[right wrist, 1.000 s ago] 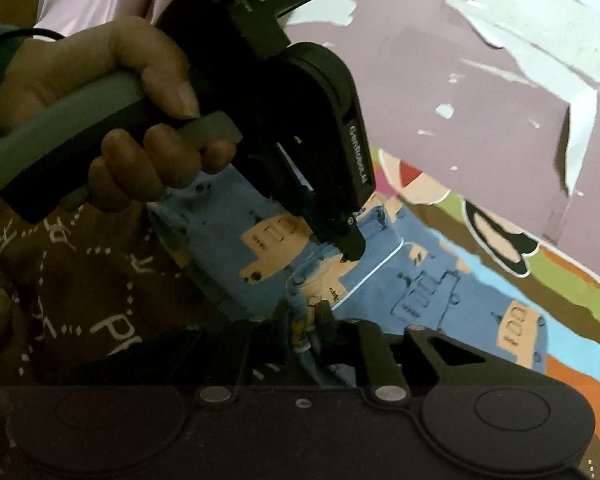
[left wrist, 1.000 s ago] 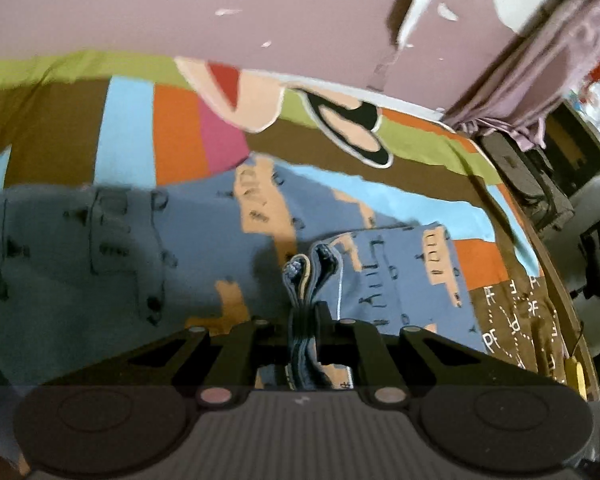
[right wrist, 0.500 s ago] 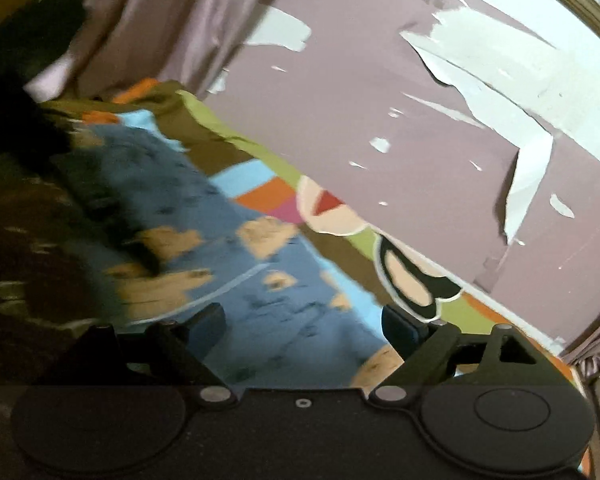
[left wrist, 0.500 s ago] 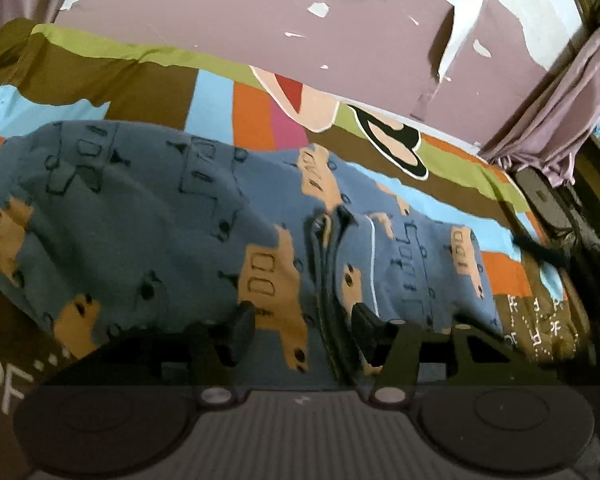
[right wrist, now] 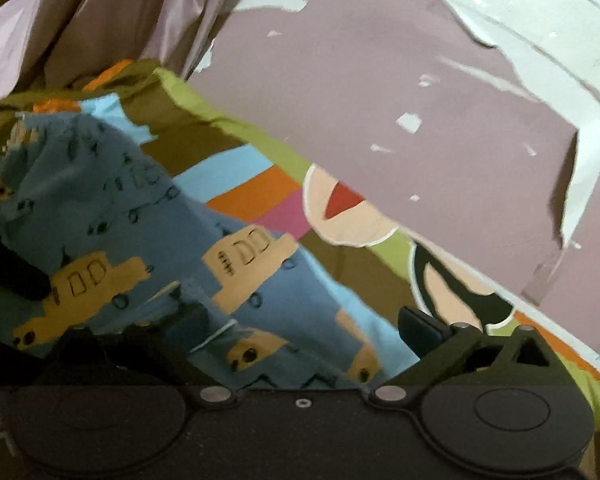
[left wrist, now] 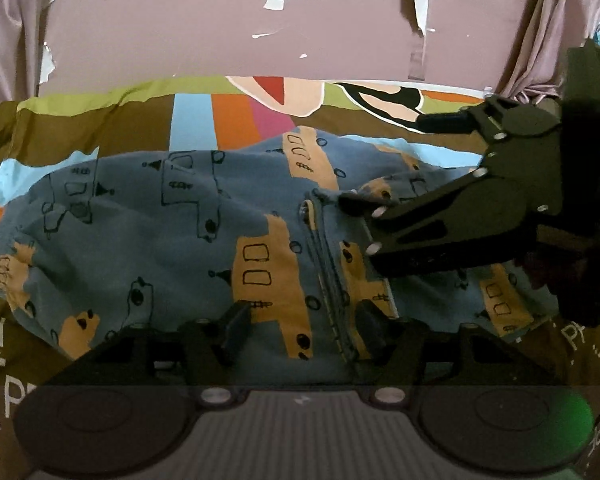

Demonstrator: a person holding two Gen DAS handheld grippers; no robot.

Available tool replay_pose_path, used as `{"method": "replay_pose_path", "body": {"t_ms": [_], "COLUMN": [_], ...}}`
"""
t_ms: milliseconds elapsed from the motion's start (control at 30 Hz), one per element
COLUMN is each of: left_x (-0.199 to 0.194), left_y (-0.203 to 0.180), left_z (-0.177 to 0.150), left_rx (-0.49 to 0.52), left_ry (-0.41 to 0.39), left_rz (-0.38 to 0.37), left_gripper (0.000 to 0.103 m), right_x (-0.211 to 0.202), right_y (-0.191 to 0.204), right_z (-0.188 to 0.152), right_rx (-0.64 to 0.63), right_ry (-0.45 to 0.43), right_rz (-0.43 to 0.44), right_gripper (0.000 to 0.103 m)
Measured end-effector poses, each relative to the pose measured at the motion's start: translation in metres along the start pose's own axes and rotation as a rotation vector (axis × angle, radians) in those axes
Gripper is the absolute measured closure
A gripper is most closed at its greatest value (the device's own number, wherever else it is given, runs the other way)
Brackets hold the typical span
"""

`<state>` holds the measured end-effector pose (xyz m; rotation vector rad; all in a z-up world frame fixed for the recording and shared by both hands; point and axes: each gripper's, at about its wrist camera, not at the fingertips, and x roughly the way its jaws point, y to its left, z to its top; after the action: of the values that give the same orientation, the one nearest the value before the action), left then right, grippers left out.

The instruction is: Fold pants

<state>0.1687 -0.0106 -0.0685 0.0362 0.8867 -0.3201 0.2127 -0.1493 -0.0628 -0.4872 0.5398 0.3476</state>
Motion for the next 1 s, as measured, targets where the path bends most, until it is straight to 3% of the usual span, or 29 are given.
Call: {"method": "replay_pose_path", "body": {"t_ms": [67,133,267,367,467,533,633,733,800,933,1000], "left_x": [-0.002,-0.004,-0.003,-0.002,-0.004,-0.014,-0.034,-0.049,-0.062,-0.078,-0.08], "left_y": [0.003,0.007,0.004,-0.001,-0.001,0.004,0.02,0.038,0.055,0.098,0.122], "left_z": [0.001,0.0,-0.005,-0.004,0.001,0.002,-0.004,-0.005,-0.009,-0.025,-0.032], "left_rx": [-0.02,-0.05,-0.019,-0.014,-0.026,-0.052,-0.119,-0.171,-0.205,-0.289,-0.382], "left_ry": [0.001,-0.003,-0.017,-0.008,0.005,-0.012,-0.089,-0.099,-0.128,-0.173,-0.186], "left_rz": [-0.015,-0.039,-0.044,-0.023,-0.022,-0.054,-0.114,-0.143,-0.125,-0.042,-0.033], "left_gripper": [0.037,0.029,0.024,0.021,0.019,0.011,0.0,0.0,0.0,0.0,0.001], "right_x": [-0.018,-0.033,-0.054,-0.036,-0.037,-0.05,-0.066,-0.057,-0.067,-0.095,-0.098], "right_y": [-0.006,-0.017,-0.038,-0.043,-0.055,-0.055,-0.042,-0.016,0.0,0.025,0.041], "right_z": [-0.003,-0.01,-0.039,-0.06,-0.06,-0.055,-0.052,-0.057,-0.056,-0.04,-0.033], "right_rx": [-0.02,-0.012,0.094,0.084,0.183,0.205,0.223,0.158,0.14,0.124,0.065], "right_ry": [-0.042,-0.052,0.01,0.126,0.117,0.089,0.063,0.117,0.062,-0.104,-0.127], "right_rz": [-0.065,-0.111,-0.14,-0.219,-0.241,-0.279,-0.272,-0.246,-0.284,-0.21,-0.174], "right_gripper": [0.003,0.002,0.002,0.002,0.002,0.001,0.001,0.004,0.004,0.001,0.001]}}
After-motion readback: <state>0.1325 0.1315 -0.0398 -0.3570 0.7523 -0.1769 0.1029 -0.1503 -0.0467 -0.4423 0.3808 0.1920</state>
